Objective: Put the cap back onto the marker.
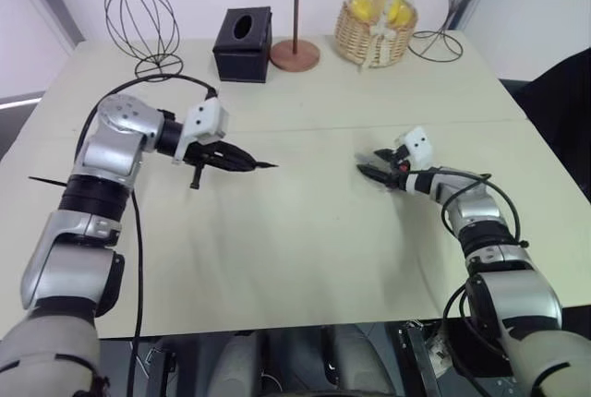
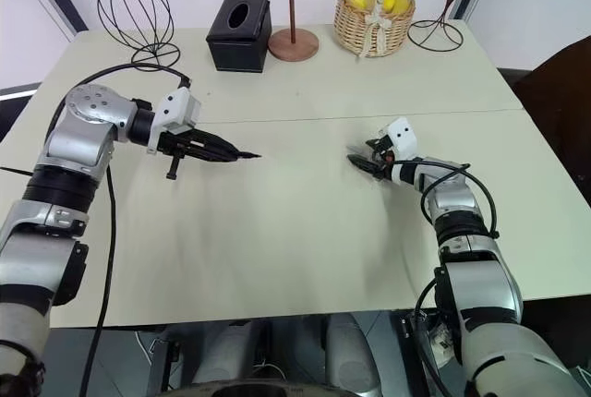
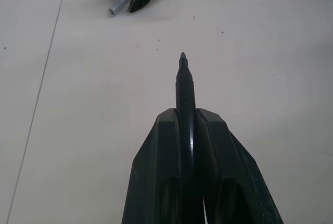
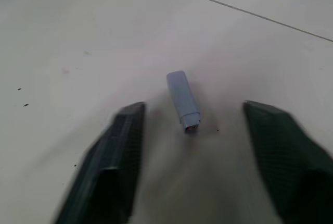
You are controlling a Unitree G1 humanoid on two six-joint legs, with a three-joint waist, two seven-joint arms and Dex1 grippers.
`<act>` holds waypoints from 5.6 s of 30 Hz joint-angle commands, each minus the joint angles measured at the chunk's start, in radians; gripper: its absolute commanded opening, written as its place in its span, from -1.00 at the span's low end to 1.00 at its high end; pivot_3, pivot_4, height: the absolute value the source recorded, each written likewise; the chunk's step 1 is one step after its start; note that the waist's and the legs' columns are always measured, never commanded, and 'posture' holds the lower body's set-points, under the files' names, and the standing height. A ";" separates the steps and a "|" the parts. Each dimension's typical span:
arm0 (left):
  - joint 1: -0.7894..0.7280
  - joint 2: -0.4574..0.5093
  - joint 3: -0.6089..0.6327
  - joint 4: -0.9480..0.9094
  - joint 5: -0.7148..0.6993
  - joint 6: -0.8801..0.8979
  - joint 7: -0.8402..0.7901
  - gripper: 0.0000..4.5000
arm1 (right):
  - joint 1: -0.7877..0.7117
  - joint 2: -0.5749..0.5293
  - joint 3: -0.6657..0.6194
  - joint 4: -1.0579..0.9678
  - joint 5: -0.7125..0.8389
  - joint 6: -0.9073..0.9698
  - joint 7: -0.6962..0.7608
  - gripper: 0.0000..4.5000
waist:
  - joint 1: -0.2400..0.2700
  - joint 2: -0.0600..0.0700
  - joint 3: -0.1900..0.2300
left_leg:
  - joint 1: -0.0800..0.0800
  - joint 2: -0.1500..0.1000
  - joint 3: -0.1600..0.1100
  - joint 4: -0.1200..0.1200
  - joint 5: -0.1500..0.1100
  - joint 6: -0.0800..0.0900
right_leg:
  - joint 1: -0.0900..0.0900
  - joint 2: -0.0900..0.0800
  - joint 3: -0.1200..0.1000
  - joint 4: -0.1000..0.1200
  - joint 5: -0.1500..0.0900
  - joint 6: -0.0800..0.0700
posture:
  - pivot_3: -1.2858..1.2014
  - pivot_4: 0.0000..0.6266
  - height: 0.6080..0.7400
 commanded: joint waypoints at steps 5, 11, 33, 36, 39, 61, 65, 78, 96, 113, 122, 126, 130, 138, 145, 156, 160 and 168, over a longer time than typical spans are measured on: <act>0.004 0.007 0.044 -0.048 -0.019 0.016 0.028 -1.00 | -0.003 0.007 -0.012 0.005 -0.018 -0.027 0.011 -0.98 | 0.000 0.000 0.000 | 0.000 0.000 0.000 0.000 0.000 0.000 | 0.000 0.000 0.000 0.000 0.000 0.000 | 0.03 -0.52 1.00; 0.000 0.002 0.049 -0.037 -0.016 0.011 0.041 -1.00 | 0.014 -0.002 -0.013 -0.022 -0.026 -0.036 0.006 -0.98 | 0.000 0.000 0.000 | 0.000 0.000 0.000 0.000 0.000 0.000 | 0.000 0.000 0.000 0.000 0.000 0.000 | 0.03 -0.52 1.00; -0.134 -0.156 0.027 0.110 0.029 -0.151 0.047 -1.00 | 0.008 -0.281 0.201 -0.853 -0.032 0.423 0.399 -0.98 | 0.007 0.003 0.002 | -0.012 -0.001 0.000 0.003 0.000 0.000 | -0.011 -0.001 0.000 0.002 0.000 0.000 | 0.03 -0.52 1.00; -0.130 -0.167 0.025 0.091 0.032 -0.149 0.035 -1.00 | 0.008 -0.272 0.205 -0.827 -0.040 0.402 0.383 -0.98 | 0.004 0.003 0.002 | -0.012 -0.001 0.000 0.003 0.000 0.000 | -0.013 -0.001 0.000 0.002 0.000 0.000 | 0.03 -0.52 1.00; -0.120 -0.171 0.018 0.073 0.041 -0.169 0.032 -1.00 | 0.001 -0.261 0.202 -0.829 -0.027 0.415 0.376 -0.98 | 0.003 0.003 0.002 | -0.013 -0.001 0.000 0.003 0.000 -0.001 | -0.013 -0.001 0.000 0.002 0.000 0.000 | 0.03 -0.52 1.00; -0.116 -0.222 -0.042 0.063 0.130 -0.286 0.096 -1.00 | -0.019 -0.198 0.235 -0.816 -0.031 0.455 0.360 -0.98 | 0.007 0.003 0.002 | -0.014 -0.001 0.000 0.003 0.001 -0.001 | -0.014 -0.001 0.000 0.002 0.000 0.000 | 0.03 -0.52 1.00; -0.123 -0.223 -0.044 0.087 0.138 -0.301 0.100 -1.00 | -0.009 -0.200 0.233 -0.834 -0.028 0.463 0.359 -0.98 | 0.006 0.003 0.002 | -0.014 -0.001 0.000 0.003 0.001 -0.001 | -0.014 -0.001 0.000 0.002 0.000 0.000 | 0.03 -0.52 1.00; -0.139 -0.232 -0.047 0.161 0.160 -0.346 0.116 -1.00 | 0.015 -0.210 0.224 -0.898 -0.014 0.493 0.352 -0.98 | 0.006 0.003 0.002 | -0.014 -0.002 0.000 0.003 0.001 -0.001 | -0.014 -0.001 0.000 0.002 0.000 0.000 | 0.03 -0.52 1.00; -0.130 -0.263 -0.057 0.166 0.182 -0.361 0.135 -1.00 | 0.023 -0.193 0.229 -0.950 0.006 0.527 0.326 -0.98 | 0.006 0.003 0.002 | -0.014 -0.002 0.000 0.003 0.001 -0.001 | -0.014 -0.001 0.000 0.003 0.000 0.000 | 0.03 -0.52 1.00; -0.111 -0.331 -0.142 0.094 0.300 -0.340 0.243 -1.00 | -0.066 -0.127 0.295 -0.813 -0.106 0.476 0.263 -0.98 | 0.006 0.003 0.002 | -0.014 -0.006 -0.001 0.003 0.001 -0.001 | -0.014 -0.002 0.000 0.004 0.000 0.000 | 0.03 -0.52 1.00; -0.100 -0.347 -0.147 0.073 0.300 -0.322 0.258 -1.00 | -0.098 -0.088 0.278 -0.804 -0.132 0.468 0.220 -0.98 | 0.006 0.003 0.002 | -0.014 -0.007 -0.001 0.003 0.001 -0.002 | -0.014 -0.003 0.000 0.004 0.000 0.000 | 0.03 -0.52 1.00; -0.108 -0.361 -0.148 0.079 0.298 -0.323 0.262 -1.00 | -0.115 -0.071 0.279 -0.819 -0.133 0.478 0.218 -0.98 | 0.006 0.003 0.002 | -0.014 -0.007 -0.001 0.003 0.001 -0.002 | -0.014 -0.003 0.000 0.004 0.000 0.000 | 0.03 -0.52 1.00; -0.112 -0.377 -0.154 0.079 0.301 -0.331 0.263 -1.00 | -0.124 -0.053 0.283 -0.831 -0.134 0.484 0.217 -0.98 | 0.006 0.003 0.002 | -0.014 -0.007 -0.001 0.003 0.001 -0.002 | -0.014 -0.003 0.000 0.004 0.000 0.000 | 0.03 -0.52 1.00; -0.105 -0.396 -0.189 0.075 0.340 -0.362 0.261 -1.00 | -0.139 -0.025 0.283 -0.848 -0.140 0.504 0.219 -0.98 | 0.006 0.003 0.002 | -0.014 -0.007 -0.001 0.003 0.001 -0.002 | -0.014 -0.003 0.000 0.004 0.000 0.000 | 0.03 -0.52 1.00; -0.107 -0.405 -0.196 0.084 0.380 -0.389 0.287 -1.00 | -0.139 -0.024 0.277 -0.854 -0.149 0.512 0.218 -0.98 | 0.006 0.003 0.002 | -0.014 -0.007 -0.001 0.003 0.001 -0.002 | -0.014 -0.004 0.000 0.005 0.000 0.000 | 0.03 -0.52 1.00; -0.097 -0.374 -0.178 0.090 0.375 -0.381 0.259 -1.00 | -0.123 -0.068 0.271 -0.850 -0.166 0.501 0.228 -0.98 | 0.006 0.003 0.002 | -0.014 -0.007 -0.001 0.003 0.001 -0.002 | -0.014 -0.004 0.000 0.005 0.000 0.000 | 0.03 -0.52 1.00; -0.091 -0.362 -0.175 0.087 0.373 -0.381 0.252 -1.00 | -0.126 -0.090 0.282 -0.840 -0.186 0.483 0.234 -0.45 | 0.006 0.003 0.002 | -0.014 -0.007 -0.001 0.003 0.001 -0.002 | -0.014 -0.004 0.000 0.005 0.000 0.000 | 0.03 -0.52 1.00; -0.089 -0.336 -0.171 0.083 0.365 -0.366 0.253 -1.00 | -0.086 -0.172 0.306 -0.896 -0.172 0.509 0.326 -0.02 | 0.006 0.003 0.001 | -0.014 -0.008 -0.001 0.003 0.001 -0.002 | -0.015 -0.004 0.000 0.005 0.000 0.000 | 0.03 -0.52 1.00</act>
